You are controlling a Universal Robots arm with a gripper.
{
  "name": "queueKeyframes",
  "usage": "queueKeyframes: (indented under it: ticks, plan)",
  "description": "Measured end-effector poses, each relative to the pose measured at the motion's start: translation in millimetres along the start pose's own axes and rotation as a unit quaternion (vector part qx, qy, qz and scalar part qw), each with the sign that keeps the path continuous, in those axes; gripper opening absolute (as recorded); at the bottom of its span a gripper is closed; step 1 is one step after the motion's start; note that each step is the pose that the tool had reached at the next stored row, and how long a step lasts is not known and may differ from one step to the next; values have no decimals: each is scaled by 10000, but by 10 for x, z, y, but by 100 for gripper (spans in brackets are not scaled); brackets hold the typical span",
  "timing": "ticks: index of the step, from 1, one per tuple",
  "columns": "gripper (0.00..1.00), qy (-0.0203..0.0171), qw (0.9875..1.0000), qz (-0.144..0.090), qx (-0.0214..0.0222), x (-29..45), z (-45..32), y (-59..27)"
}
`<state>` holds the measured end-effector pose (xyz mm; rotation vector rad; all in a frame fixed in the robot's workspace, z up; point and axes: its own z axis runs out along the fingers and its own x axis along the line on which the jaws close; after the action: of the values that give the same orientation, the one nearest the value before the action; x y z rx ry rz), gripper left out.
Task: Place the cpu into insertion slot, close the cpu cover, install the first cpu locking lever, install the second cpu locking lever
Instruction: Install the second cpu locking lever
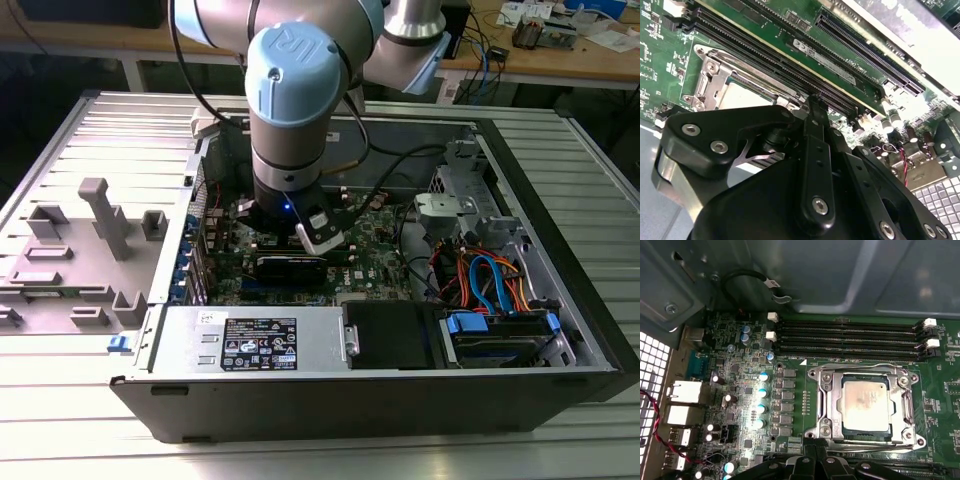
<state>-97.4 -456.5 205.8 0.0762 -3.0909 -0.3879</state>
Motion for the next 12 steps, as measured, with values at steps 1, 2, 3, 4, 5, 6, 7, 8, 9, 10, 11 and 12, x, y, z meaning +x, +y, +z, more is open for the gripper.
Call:
queueKeyframes:
  ticks: [1, 2, 3, 4, 5, 6, 7, 8, 9, 10, 11, 12]
  plan:
    - [11, -2, 10000, 9, -4, 0, 3, 0]
    - [11, -5, 10000, 16, -7, 1, 5, 0]
    - [11, -10, 10000, 28, -18, 9, 11, 0]
    - [11, -12, 10000, 39, -31, 16, 15, -1]
    - [11, -13, 10000, 42, -38, 17, 16, -1]
    - [11, -14, 10000, 45, -43, 19, 19, -1]
    - [11, -16, 10000, 51, -51, 22, 22, -1]
    - [11, -18, 10000, 61, -54, 23, 26, 0]
    - [11, -20, 10000, 68, -58, 24, 30, 2]
    - [11, -22, 10000, 74, -60, 24, 33, 4]
    - [11, -24, 9999, 80, -61, 25, 36, 6]
    - [11, -27, 9999, 90, -63, 25, 39, 10]
